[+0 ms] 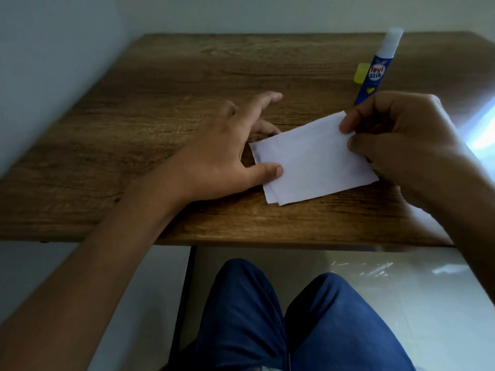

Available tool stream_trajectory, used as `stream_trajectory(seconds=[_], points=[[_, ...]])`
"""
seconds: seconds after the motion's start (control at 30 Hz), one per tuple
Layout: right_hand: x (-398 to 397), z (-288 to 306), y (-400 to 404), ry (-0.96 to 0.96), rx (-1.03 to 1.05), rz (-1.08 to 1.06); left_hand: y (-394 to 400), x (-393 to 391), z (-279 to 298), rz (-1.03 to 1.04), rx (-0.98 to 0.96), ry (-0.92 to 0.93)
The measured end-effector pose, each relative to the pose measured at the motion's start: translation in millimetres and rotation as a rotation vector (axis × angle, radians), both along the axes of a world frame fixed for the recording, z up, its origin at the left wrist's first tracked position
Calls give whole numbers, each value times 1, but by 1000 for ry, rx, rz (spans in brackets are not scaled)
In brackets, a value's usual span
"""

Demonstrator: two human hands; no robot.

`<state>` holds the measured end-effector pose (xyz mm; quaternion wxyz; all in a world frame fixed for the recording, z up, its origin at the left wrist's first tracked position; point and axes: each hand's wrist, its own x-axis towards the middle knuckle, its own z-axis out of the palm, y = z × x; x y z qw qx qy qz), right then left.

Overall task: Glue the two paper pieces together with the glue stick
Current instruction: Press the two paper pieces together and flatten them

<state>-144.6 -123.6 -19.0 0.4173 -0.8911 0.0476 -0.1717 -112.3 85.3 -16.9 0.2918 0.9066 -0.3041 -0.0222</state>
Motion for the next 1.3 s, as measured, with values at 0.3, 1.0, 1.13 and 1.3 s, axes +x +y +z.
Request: stream_trajectory(seconds=[0.3,1.0,1.13,1.3], points=[[8,0,-4,-9,69,-8,11,11,-2,-24,-25,191],[19,-1,-3,22,195,22,16,11,-2,-34,-169,195],[22,4,-2,21,206,29,17,11,-3,24,-321,197],[25,7,2,1,284,64,11,13,-2,155,-528,210]])
